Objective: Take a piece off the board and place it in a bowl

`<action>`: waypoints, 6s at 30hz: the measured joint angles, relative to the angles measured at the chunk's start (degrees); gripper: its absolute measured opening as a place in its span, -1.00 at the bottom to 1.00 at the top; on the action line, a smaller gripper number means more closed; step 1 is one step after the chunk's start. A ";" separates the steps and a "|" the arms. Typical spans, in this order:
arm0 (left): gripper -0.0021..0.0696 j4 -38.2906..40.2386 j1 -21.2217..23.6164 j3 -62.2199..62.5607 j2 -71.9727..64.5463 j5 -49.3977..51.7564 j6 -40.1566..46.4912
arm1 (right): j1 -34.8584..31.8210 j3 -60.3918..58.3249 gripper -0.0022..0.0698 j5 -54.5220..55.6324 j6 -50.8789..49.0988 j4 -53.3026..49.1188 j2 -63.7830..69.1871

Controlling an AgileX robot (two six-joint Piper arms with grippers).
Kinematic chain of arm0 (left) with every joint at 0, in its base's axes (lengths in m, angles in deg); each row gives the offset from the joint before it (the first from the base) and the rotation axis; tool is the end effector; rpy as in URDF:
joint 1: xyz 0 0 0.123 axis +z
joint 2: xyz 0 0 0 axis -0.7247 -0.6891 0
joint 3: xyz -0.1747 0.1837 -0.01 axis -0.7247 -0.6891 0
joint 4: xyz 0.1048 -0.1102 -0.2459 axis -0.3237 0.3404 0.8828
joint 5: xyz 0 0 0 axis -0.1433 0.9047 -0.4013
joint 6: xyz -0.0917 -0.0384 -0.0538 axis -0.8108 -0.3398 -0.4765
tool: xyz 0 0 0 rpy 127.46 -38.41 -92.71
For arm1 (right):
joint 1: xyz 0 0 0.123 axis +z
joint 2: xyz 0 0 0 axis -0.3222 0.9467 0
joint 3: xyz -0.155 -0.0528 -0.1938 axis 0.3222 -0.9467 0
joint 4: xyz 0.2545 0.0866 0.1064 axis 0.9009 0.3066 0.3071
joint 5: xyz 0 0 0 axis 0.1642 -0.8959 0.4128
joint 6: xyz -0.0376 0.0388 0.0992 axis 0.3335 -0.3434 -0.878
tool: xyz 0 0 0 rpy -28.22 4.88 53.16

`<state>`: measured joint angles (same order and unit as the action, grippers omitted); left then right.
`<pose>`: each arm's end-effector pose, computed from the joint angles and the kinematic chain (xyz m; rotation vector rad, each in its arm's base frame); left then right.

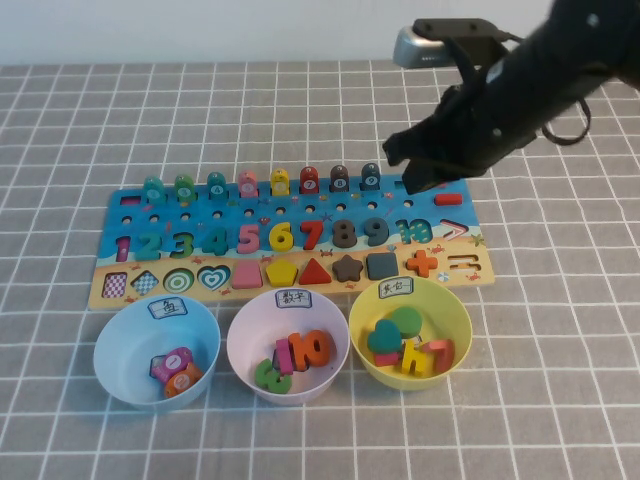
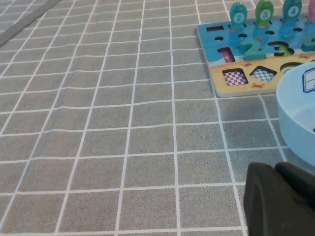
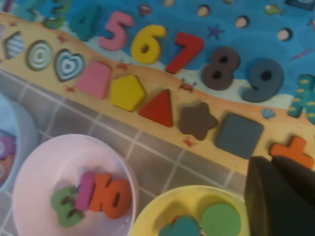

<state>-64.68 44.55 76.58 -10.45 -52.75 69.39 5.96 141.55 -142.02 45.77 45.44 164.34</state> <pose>0.1433 -0.0004 0.1654 0.0498 1.8687 0.0460 0.3947 0.2169 0.2542 -0.5307 2.5989 0.5581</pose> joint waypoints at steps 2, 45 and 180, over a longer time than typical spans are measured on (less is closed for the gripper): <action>-0.95 0.00 0.00 0.00 0.00 0.00 0.00 | 0.00 5.56 -0.99 -4.64 -3.58 -2.50 3.98; -0.95 0.00 0.00 0.00 0.00 0.00 0.00 | 1.16 43.73 0.08 -7.30 -18.19 -10.74 35.02; -0.95 0.00 0.00 0.00 0.00 0.00 0.00 | 1.16 44.52 -0.35 -3.31 -17.27 -15.44 35.35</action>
<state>-64.68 44.55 76.58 -10.45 -52.75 69.39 7.12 186.07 -145.33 28.50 29.99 199.69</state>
